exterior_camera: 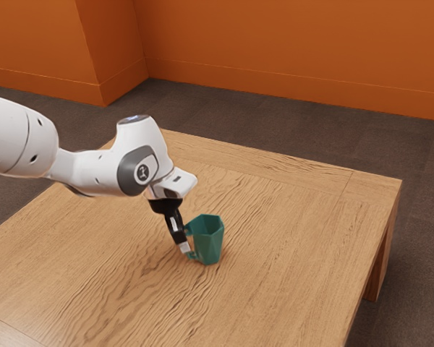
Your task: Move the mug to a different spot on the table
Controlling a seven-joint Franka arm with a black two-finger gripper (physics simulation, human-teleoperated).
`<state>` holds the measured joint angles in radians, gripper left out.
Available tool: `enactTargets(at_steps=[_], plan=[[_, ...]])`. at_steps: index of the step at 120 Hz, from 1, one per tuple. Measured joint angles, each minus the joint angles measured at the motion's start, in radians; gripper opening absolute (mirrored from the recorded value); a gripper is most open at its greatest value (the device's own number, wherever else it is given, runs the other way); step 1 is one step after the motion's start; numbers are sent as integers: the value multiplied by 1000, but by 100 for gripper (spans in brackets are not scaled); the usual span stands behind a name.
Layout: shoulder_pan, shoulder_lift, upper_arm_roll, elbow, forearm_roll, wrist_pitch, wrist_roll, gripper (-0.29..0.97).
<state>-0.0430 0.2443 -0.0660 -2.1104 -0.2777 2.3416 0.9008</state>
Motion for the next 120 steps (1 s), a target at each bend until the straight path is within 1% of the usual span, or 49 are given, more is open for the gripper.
enactTargets(at_steps=[12, 23, 32, 43, 55, 72, 79, 90, 108, 113, 120], plan=[[1, -28, 0, -1, 0, 1, 3, 8], [2, -66, -1, -4, -1, 2, 8, 4], [5, -93, 0, -9, -6, 2, 13, 3], [13, -119, 1, -16, -60, 2, 36, 2], [24, -165, 3, -38, -93, 3, 68, 3], [65, -235, 8, -113, -151, 10, 145, 2], [89, -274, 7, -178, -202, 43, 195, 2], [113, -320, 7, -240, -267, 108, 288, 2], [122, -342, 10, -291, -503, 195, 508, 2], [133, -339, 10, -297, -548, 210, 574, 2], [152, -332, 11, -306, -594, 227, 663, 2]])
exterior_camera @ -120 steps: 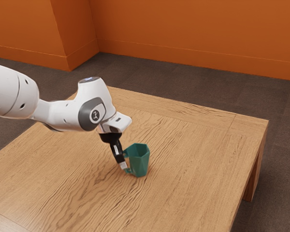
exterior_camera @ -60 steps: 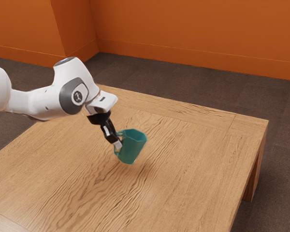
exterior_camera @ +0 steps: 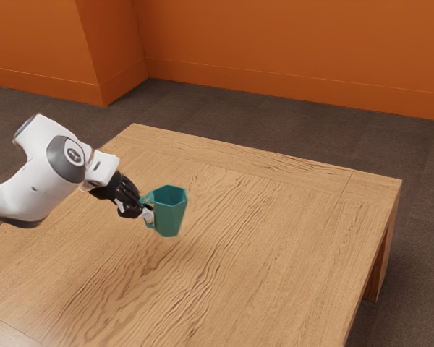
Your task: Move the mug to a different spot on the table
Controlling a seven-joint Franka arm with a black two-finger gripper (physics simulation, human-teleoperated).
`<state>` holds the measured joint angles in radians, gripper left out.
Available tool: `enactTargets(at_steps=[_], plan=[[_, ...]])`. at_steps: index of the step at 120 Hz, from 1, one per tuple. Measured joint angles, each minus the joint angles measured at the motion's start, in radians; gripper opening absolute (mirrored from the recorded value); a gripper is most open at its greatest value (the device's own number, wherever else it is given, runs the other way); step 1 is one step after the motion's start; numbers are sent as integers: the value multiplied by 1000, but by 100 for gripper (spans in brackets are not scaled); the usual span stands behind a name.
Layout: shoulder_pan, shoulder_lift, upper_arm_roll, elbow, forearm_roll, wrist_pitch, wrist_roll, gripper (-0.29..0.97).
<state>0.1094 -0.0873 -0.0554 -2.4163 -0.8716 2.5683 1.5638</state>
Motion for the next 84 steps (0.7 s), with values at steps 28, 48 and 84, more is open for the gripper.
enactTargets(at_steps=[28, 48, 84], plan=[[43, 57, 11, -3, -204, 16, 331, 2], [81, 110, 21, 6, -291, -12, 521, 2], [102, 215, 22, 70, -393, -32, 786, 2]])
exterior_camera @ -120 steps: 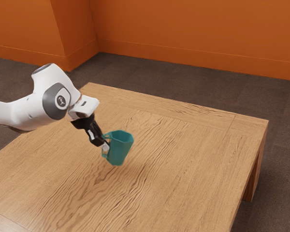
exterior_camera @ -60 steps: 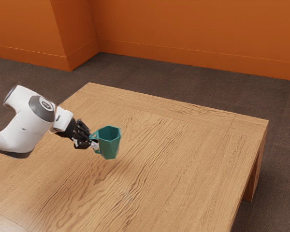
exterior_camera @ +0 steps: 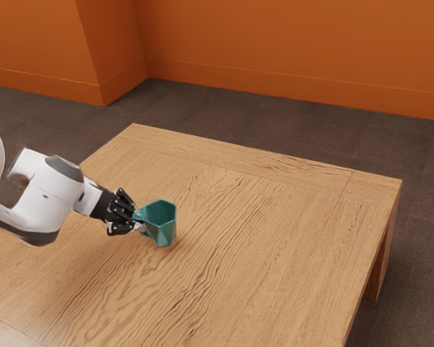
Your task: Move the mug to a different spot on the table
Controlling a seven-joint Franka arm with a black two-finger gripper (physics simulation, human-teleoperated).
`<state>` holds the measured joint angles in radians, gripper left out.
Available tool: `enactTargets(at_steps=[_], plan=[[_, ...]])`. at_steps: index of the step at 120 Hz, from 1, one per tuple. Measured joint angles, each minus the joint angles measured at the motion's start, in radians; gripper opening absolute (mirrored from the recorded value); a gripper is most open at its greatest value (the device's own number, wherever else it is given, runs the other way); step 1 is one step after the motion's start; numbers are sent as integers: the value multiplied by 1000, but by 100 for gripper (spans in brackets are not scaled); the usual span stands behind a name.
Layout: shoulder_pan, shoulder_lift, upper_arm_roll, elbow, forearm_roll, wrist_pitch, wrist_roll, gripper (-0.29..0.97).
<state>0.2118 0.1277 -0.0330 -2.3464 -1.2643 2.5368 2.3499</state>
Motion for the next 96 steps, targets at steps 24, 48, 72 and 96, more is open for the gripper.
enactTargets(at_steps=[24, 48, 72, 96], plan=[[18, 19, 0, 2, -19, -8, 119, 2], [18, 24, 1, 2, -73, -18, 197, 5], [27, 33, 1, 2, -111, -24, 226, 8], [27, 40, 1, 2, -119, -26, 211, 16]])
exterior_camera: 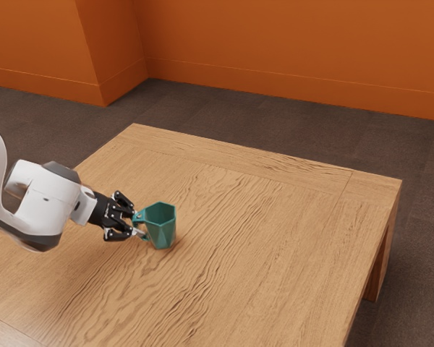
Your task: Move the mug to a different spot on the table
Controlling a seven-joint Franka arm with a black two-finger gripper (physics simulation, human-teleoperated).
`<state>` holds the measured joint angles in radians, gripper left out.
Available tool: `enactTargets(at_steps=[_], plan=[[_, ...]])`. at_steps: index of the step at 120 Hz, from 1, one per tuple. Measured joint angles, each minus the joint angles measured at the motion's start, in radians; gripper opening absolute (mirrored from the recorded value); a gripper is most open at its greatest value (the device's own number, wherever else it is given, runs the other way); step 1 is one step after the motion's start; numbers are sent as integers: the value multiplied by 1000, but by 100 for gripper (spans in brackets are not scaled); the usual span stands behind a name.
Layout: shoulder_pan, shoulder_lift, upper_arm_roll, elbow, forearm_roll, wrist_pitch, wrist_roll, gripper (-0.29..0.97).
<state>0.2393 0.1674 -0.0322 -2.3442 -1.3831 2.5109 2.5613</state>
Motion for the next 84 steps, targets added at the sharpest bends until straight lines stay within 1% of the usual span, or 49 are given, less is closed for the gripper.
enactTargets(at_steps=[16, 28, 50, 60, 64, 68, 71, 79, 84], plan=[[1, 0, 0, 0, -1, -5, -13, 38], [4, -1, 0, 0, -2, -11, -26, 49], [40, -40, 0, -2, 1, -45, -51, 60], [60, -97, 1, -10, 11, -74, -64, 63], [68, -128, 1, -11, 29, -85, -73, 63], [76, -163, 0, -8, 85, -94, -92, 64], [82, -188, -1, -2, 158, -100, -116, 65], [98, -220, -9, 45, 395, -127, -203, 65], [92, -223, -12, 89, 544, -156, -267, 66]])
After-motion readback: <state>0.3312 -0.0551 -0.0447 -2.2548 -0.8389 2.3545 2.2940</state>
